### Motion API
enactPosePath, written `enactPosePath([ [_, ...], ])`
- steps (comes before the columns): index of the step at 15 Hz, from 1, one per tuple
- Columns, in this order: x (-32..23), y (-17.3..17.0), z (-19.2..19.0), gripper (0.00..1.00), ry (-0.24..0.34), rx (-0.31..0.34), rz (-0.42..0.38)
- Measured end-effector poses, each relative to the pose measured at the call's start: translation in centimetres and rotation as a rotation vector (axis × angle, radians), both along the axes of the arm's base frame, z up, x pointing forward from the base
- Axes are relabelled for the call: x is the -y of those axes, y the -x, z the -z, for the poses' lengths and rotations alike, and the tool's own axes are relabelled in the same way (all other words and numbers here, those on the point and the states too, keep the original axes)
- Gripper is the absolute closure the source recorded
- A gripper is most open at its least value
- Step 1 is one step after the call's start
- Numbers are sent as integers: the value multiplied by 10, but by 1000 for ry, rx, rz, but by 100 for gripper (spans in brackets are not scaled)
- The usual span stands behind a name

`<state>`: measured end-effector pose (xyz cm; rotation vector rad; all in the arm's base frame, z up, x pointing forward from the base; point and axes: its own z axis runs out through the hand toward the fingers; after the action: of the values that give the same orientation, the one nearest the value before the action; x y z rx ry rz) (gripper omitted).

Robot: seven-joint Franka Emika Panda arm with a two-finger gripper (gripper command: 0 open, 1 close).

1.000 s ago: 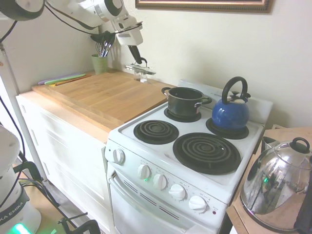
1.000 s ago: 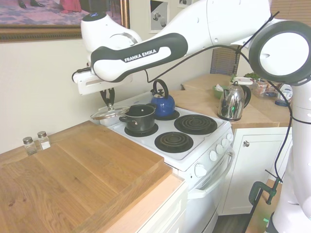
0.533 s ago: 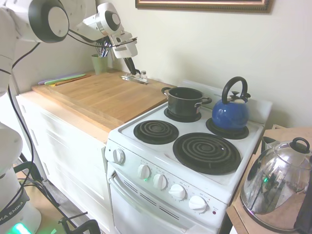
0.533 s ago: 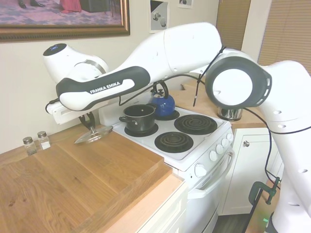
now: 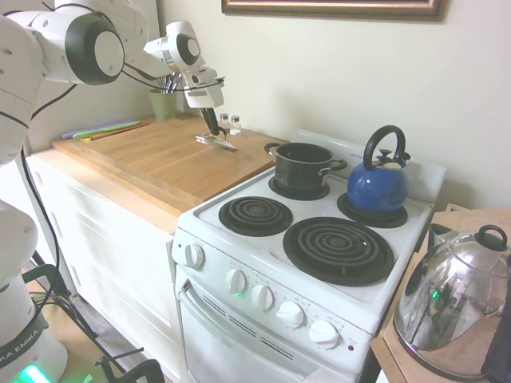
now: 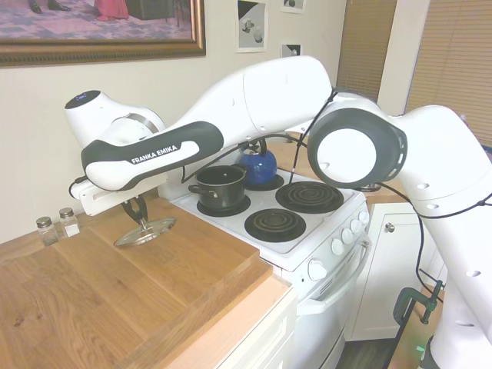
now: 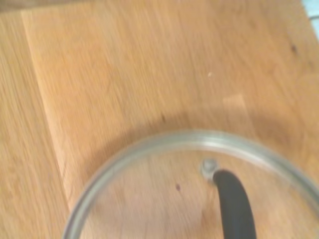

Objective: Uncover the lid of the pot

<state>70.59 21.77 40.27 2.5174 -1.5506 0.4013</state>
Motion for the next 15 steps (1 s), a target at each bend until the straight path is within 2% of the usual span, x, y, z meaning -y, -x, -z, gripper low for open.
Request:
enactPosePath([
  [6,14,-9,25,100,-43,-36,2],
  [7,15,-9,25,0,-53,-41,-3],
  [15,19,-10,26,0,-101,-74,-27],
])
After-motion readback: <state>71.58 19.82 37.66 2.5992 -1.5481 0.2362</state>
